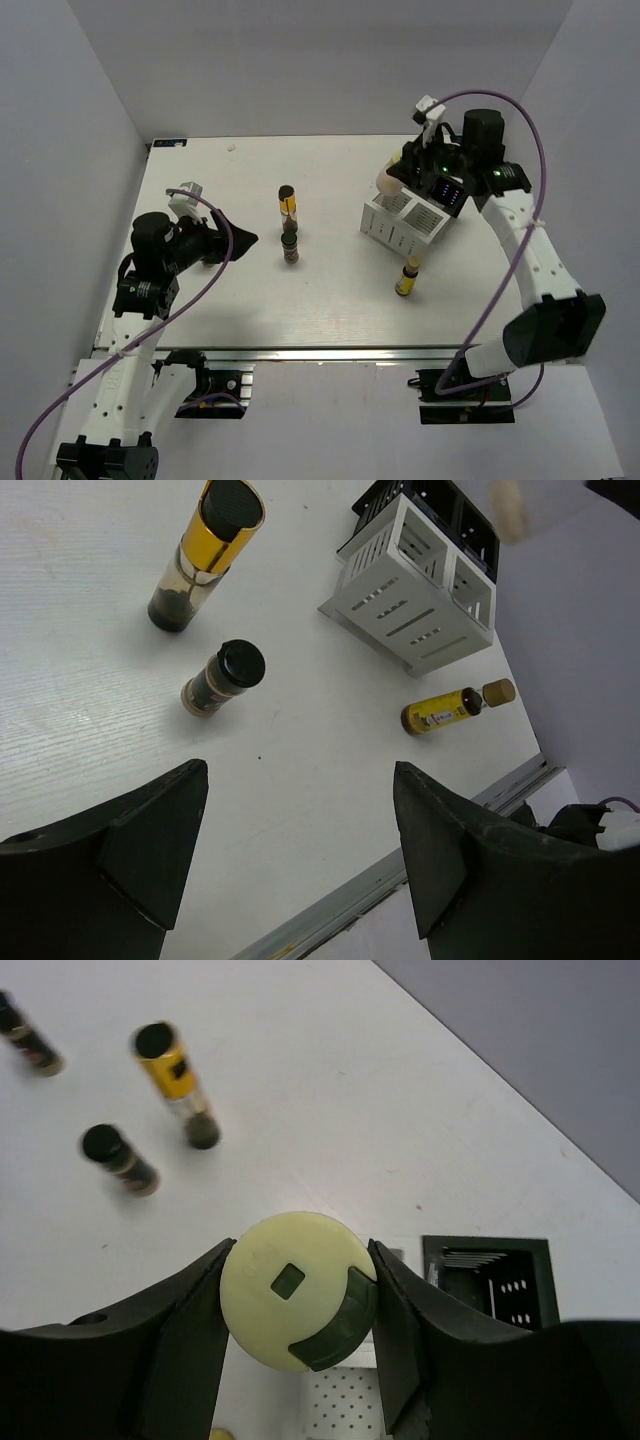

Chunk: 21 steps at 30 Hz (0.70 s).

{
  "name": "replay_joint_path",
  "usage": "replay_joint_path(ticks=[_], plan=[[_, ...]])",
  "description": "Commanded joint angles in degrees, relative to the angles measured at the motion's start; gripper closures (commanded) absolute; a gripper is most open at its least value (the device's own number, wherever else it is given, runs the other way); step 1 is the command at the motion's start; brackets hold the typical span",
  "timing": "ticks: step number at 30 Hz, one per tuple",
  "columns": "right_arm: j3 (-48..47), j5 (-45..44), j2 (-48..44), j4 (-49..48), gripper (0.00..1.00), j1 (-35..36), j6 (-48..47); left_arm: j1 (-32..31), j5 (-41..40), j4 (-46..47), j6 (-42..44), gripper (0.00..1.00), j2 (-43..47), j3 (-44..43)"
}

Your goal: Organize the condiment bottles

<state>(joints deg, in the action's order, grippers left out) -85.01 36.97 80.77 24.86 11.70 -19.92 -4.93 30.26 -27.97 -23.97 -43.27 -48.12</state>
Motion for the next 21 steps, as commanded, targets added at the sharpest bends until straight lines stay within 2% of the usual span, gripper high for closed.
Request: replay_joint_path(ticks=[1, 7, 10, 21], plan=[[-4.10, -13.13, 5.25, -10.17, 1.00, -0.10, 7.09, 0.18, -0.11, -0.51, -0.47, 0.16, 0.81, -2.77], [-9.46, -22.19, 12.91, -12.11, 1.00, -0.19, 6.48, 0.27, -1.34, -1.65, -1.78, 0.16, 2.92, -1.81], [-10.26, -24.04, 15.19, -12.64, 1.00, -1.50, 6.30, 0.18, -2.13, -2.70, -2.40, 0.16, 3.97, -1.19], [-10.17, -24.23, 22.05, -14.05, 1.00, -6.52, 4.72, 0.18, -3.80, -6.22, -2.23, 0.15, 5.82, -1.19]])
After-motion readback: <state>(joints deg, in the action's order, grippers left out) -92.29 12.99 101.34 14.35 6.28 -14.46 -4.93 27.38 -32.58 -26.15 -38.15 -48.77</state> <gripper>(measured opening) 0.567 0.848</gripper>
